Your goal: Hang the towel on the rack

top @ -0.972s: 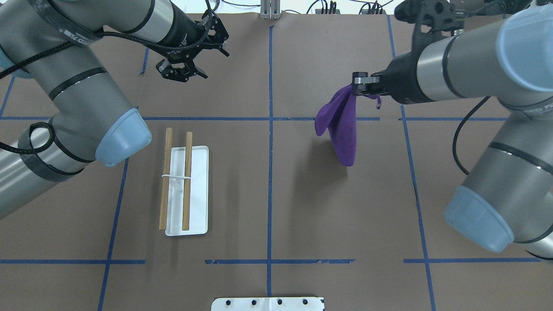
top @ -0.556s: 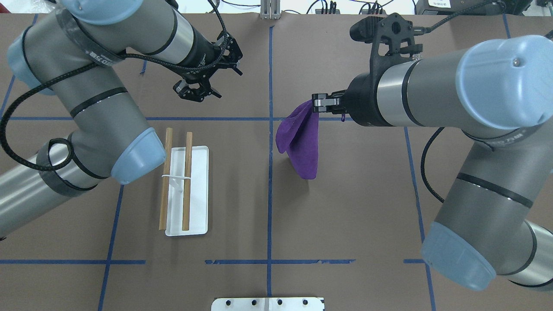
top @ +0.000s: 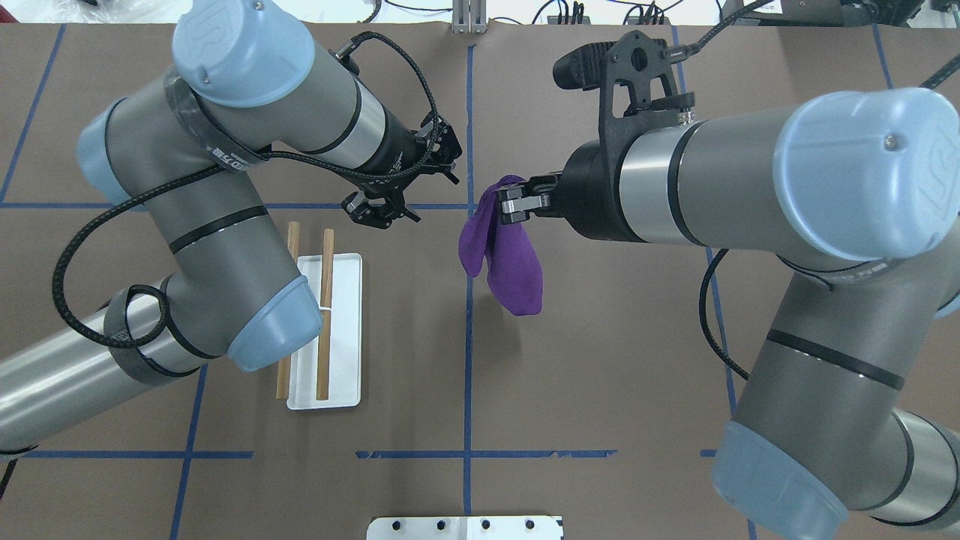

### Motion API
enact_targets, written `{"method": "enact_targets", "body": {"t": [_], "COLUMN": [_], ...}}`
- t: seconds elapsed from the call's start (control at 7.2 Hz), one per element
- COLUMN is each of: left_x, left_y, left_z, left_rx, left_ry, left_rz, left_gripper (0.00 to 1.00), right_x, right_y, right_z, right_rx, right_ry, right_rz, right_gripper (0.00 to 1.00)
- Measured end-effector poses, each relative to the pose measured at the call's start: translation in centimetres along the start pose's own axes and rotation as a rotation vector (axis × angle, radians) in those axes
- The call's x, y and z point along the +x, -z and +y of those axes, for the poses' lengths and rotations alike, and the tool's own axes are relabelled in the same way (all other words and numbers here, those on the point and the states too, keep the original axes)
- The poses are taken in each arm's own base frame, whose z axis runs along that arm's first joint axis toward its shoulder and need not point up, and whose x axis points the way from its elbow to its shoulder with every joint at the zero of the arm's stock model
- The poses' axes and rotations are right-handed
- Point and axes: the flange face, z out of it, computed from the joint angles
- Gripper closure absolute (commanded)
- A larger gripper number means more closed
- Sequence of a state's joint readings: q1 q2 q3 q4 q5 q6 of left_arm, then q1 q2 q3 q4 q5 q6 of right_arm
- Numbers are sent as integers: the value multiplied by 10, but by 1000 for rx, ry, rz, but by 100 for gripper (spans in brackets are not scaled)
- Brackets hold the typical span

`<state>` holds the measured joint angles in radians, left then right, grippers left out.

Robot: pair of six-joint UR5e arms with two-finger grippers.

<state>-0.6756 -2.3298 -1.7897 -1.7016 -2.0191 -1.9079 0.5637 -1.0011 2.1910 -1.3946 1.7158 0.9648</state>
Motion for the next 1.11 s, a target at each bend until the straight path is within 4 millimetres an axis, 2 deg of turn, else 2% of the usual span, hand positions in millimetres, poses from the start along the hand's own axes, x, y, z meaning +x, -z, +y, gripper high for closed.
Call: {"method": "enact_targets", "body": {"t": [0.42,0.83,0.97,1.11], "left_x": [6,8,7,6], "left_y": [0,-3,-5,-7], "left_z": [14,14,16,19], "left_rx": [-19,-19,-22,-26], "left_ry": [-26,-33,-43,-49], "left_rz": [12,9,6,4], "left_gripper": [31,32,42,71], "right_x": [-6,-11,-12,-12], "right_y": [0,2,2,3], "right_z": [5,6,6,5], "right_rx": [6,7,8,9], "right_ry": [39,54,58,60], "right_rz": [-32,-47,-49,-51], "right_gripper": [100,100,100,100]}}
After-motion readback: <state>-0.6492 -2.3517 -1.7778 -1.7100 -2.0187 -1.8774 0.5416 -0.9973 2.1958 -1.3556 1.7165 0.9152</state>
